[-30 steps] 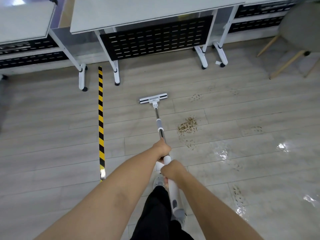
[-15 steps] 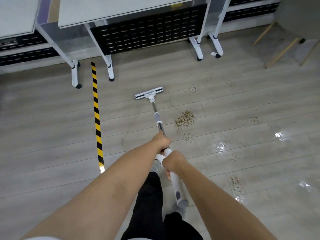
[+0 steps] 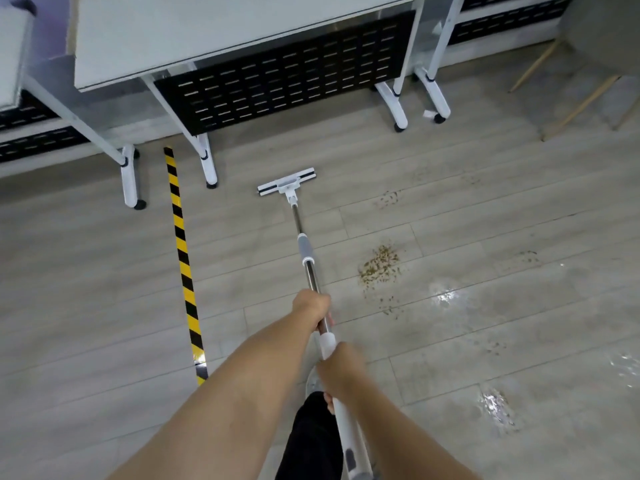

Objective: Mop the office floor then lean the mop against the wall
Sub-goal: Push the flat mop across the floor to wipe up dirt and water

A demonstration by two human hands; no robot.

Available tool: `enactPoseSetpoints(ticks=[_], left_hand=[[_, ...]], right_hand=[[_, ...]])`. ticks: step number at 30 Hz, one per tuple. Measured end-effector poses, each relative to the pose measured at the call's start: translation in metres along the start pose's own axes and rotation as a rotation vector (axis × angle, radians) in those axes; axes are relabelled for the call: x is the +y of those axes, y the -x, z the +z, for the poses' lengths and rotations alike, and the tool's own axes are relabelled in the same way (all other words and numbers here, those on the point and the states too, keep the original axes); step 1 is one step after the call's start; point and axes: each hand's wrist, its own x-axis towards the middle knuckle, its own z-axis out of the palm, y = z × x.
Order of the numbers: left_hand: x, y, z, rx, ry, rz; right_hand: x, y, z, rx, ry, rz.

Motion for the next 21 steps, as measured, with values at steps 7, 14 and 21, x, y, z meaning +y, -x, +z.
enactPoseSetpoints(ticks=[7,14,21], left_hand=[[0.029,-0.022,-0.015,0.035,-0.036,0.058],[0.088,-0.081,-0.064,0.094,-0.124,0.116],[0.153,-0.165,-0.091,0.078,-0.068,0.158]], right_hand=[[-0.031,-0.02,-0.011,0.031,0.014,-0.055],[-0.115,-0.061,-0.013,-0.002,-0.068,-0.12],[-0.209,-0.138,-0.026,0.003,-0.119,-0.115]])
